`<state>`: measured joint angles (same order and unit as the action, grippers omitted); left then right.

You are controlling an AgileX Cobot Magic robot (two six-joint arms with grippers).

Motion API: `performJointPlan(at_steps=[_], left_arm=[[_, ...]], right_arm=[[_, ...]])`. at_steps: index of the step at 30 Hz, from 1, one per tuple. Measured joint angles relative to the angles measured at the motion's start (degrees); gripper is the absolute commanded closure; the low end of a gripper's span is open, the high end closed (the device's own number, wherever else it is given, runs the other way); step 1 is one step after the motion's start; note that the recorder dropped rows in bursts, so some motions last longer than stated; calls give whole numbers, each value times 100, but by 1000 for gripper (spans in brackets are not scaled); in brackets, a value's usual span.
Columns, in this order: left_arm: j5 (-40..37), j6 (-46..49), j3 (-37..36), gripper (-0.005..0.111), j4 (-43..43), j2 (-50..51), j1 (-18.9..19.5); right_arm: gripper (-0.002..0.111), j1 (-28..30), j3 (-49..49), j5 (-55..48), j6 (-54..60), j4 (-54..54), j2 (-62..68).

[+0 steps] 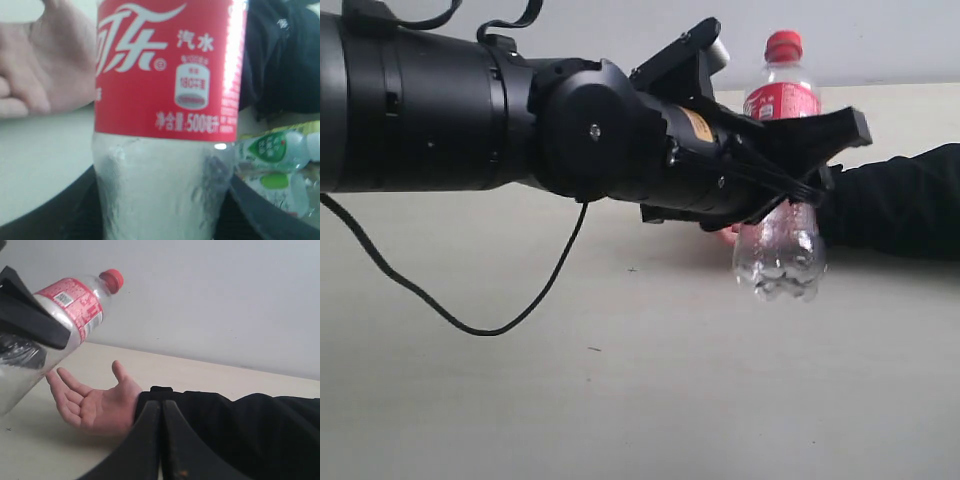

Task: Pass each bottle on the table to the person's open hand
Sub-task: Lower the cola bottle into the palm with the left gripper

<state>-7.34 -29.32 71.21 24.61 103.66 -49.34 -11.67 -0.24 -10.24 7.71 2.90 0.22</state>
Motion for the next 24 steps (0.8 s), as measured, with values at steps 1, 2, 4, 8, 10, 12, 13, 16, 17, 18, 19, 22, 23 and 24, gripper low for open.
performJointPlan(at_steps=[1,2,4,8,10,12,13,16,17,18,19,22,23,24], left_arm=[[268,-91,62,107,0,72,0],[540,-171,128,107,0,137,0],[766,-197,286,107,22,270,0],[734,221,384,107,-11,326,55],[673,503,392,107,-22,330,112],[612,705,392,107,-47,330,153],[601,760,392,107,-60,340,169],[579,812,392,107,-84,365,179],[565,812,392,107,-84,378,179],[513,781,392,107,-98,389,179],[454,738,392,107,-109,402,179],[250,495,392,107,-109,413,198],[195,417,392,107,-109,413,201],[120,356,392,107,-109,421,201]], right_arm=[[108,0,0,-10,0,0,0],[108,0,0,-10,0,0,0],[108,10,0,-14,0,0,0],[108,10,0,-14,0,0,0],[108,10,0,-14,0,0,0],[108,10,0,-14,0,0,0],[108,10,0,-14,0,0,0],[108,10,0,-14,0,0,0],[108,10,0,-14,0,0,0],[108,10,0,-14,0,0,0],[108,10,0,-14,0,0,0],[108,10,0,-24,0,0,0],[108,10,0,-24,0,0,0],[108,10,0,-24,0,0,0]])
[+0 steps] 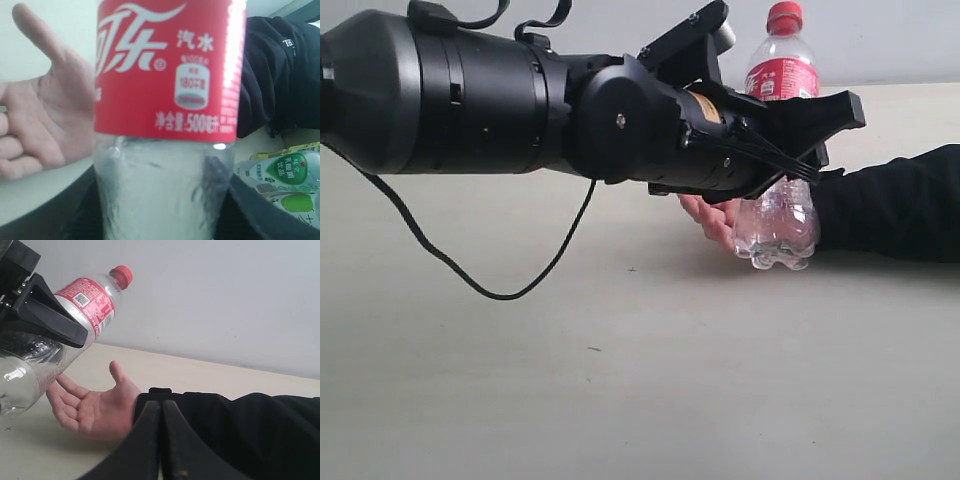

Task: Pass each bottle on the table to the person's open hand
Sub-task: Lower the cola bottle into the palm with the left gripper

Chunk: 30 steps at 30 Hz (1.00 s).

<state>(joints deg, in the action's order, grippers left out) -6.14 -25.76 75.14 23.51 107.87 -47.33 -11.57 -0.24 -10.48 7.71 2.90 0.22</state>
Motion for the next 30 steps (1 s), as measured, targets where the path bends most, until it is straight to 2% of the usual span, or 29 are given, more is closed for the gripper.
performJointPlan(at_steps=[4,9,13,15,16,17,18,20,22,25,30], left_arm=[[-91,-323,0,107,0,12,11],[148,-537,14,107,-185,94,62],[-305,-407,334,107,-1142,94,292],[-994,-473,615,107,-2308,84,375],[-1580,-785,780,107,-3177,84,378],[-1915,-1094,859,107,-3681,84,378],[-2617,-1971,1003,107,-4563,84,331],[-3222,-3074,1089,107,-5159,84,296],[-3342,-3790,1092,107,-5225,84,158],[-3119,-4679,1092,107,-5225,94,-180],[-3100,-5553,1092,107,-5261,106,-252]], right_arm=[[108,0,0,0,0,0,0],[108,0,0,0,0,0,0],[108,0,0,0,0,0,0],[108,0,0,0,0,0,0],[108,0,0,0,0,0,0],[108,0,0,0,0,0,0],[108,0,0,0,0,0,0],[108,0,0,0,0,0,0],[108,0,0,0,0,0,0],[108,0,0,0,0,0,0],[108,0,0,0,0,0,0]])
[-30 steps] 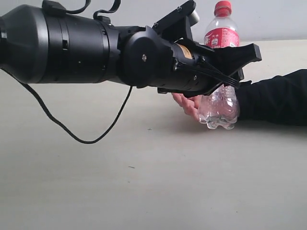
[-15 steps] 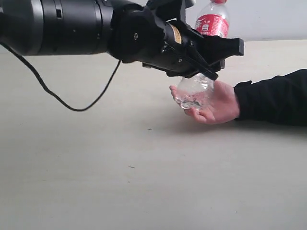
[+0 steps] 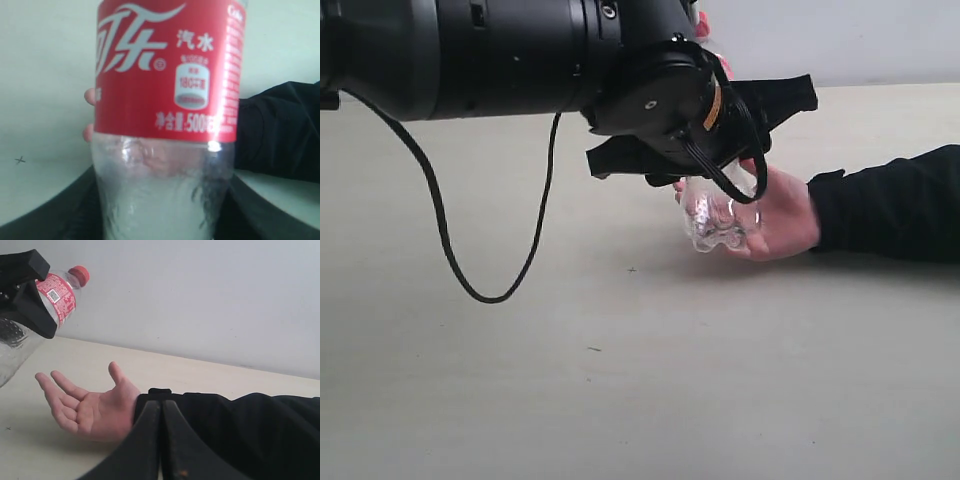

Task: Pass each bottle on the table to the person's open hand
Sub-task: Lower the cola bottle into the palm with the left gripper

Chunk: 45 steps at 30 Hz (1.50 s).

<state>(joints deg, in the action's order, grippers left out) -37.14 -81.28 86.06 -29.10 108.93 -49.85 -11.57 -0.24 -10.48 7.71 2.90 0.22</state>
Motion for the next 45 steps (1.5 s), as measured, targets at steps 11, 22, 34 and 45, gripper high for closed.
performJointPlan(at_steps=[11,22,34,45], left_arm=[[394,-2106,50,107,-1066,801,-321],[485,-2302,825,107,-1272,1460,-327],[607,-2470,968,107,-1322,1847,-327],[663,-2653,968,107,-1677,2005,-263]], right_arm=[[108,0,0,0,0,0,0],[108,0,0,0,0,0,0],[108,0,0,0,0,0,0],[108,0,0,0,0,0,0]])
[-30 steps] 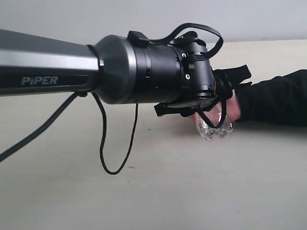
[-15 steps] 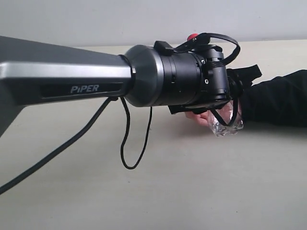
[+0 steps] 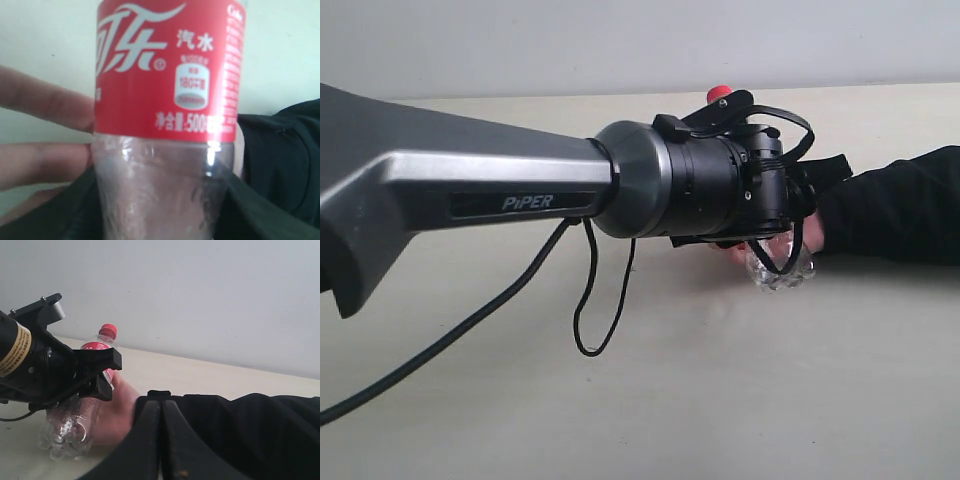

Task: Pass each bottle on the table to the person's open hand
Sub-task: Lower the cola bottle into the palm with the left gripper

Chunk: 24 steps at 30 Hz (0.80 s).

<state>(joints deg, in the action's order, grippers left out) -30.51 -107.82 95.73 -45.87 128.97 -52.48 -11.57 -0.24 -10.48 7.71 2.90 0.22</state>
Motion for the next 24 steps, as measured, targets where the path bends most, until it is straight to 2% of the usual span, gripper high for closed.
performJointPlan(at_steps=[9,24], left_arm=[[-22,-205,0,107,-330,0,48],[252,-205,0,107,-363,129,48]], right_arm=[[108,0,0,0,0,0,0],[108,0,0,0,0,0,0]])
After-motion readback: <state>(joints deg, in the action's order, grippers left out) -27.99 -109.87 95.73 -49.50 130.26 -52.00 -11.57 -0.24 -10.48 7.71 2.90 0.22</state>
